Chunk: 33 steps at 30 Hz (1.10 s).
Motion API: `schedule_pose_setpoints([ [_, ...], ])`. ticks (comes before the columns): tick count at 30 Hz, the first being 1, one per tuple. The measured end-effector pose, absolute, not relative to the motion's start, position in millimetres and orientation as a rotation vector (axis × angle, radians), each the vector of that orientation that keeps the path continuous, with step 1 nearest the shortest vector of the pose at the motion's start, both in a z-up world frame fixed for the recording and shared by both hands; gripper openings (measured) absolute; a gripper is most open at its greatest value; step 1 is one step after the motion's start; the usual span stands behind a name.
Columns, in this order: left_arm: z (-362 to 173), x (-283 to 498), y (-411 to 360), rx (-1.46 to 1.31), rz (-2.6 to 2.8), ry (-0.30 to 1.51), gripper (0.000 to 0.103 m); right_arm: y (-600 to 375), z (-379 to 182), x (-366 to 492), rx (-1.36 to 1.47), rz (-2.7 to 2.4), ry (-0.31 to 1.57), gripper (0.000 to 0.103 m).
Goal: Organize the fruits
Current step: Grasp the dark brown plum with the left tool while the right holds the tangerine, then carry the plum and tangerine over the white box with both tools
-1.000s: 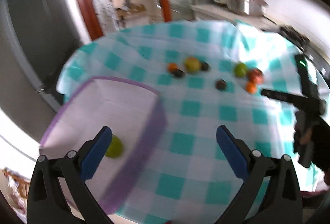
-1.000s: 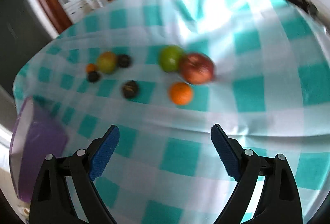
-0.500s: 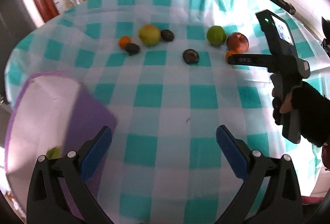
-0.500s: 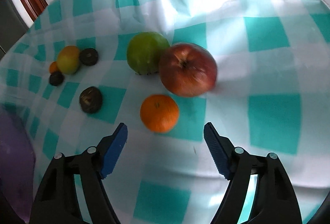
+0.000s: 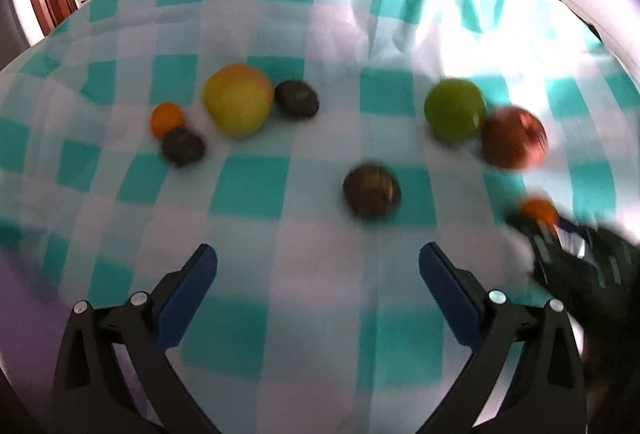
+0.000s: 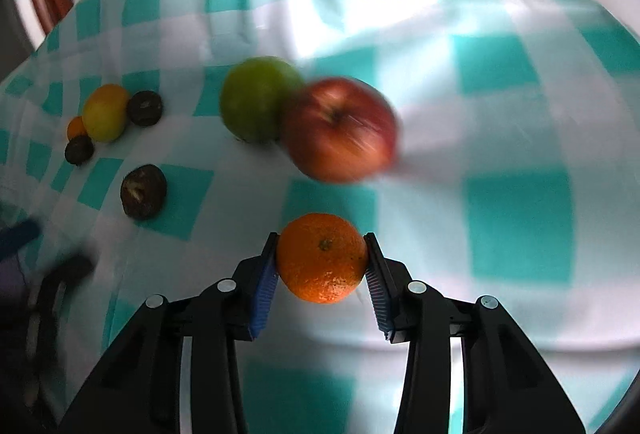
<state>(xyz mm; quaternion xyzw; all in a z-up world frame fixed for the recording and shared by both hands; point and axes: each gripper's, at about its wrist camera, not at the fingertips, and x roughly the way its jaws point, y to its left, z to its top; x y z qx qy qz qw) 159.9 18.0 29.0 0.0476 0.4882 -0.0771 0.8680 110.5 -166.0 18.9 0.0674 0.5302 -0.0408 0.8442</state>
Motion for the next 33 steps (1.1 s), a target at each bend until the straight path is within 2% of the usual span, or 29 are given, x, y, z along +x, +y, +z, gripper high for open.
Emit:
schedule_pose_setpoints([
  [4, 16.6, 191.5, -0.8, 0.094, -0.169, 1.022, 0.1, -179.5, 19.5, 80.8, 0.21, -0.12, 1.132, 0.041],
  [6, 8.6, 199.5, -12.8, 0.129, -0.185, 1.022, 0.095, -180.4, 21.0, 71.0, 0.221, -0.127, 1.127, 0.041],
  [8, 0.4, 201.6, -19.5, 0.165, -0.189, 1.038, 0.08, -183.9, 22.1, 62.7, 0.222, -0.128, 1.122, 0.041],
  [12, -6.3, 193.7, -16.7, 0.143, -0.205, 1.016, 0.078, -184.3, 30.0, 50.3, 0.212, -0.115, 1.106, 0.041],
  [14, -4.9, 191.5, -19.1, 0.152, -0.225, 1.014, 0.067, -186.1, 33.2, 42.2, 0.218, -0.107, 1.1, 0.041],
  [15, -3.5, 189.7, -22.8, 0.167, -0.245, 1.01, 0.046, -186.6, 35.0, 36.7, 0.222, -0.099, 1.098, 0.041],
  [16, -2.5, 188.3, -28.2, 0.19, -0.261, 1.014, 0.041, -187.3, 37.1, 31.8, 0.223, -0.093, 1.098, 0.041],
  [22, -0.5, 169.1, -40.1, 0.138, -0.243, 1.084, 0.04, -185.1, 54.1, -8.1, 0.166, -0.011, 1.097, 0.041],
  [33, 12.3, 51.3, -75.0, 0.14, -0.3, 1.208, 0.04, -210.3, 79.4, -70.8, 0.079, 0.12, 1.094, 0.041],
])
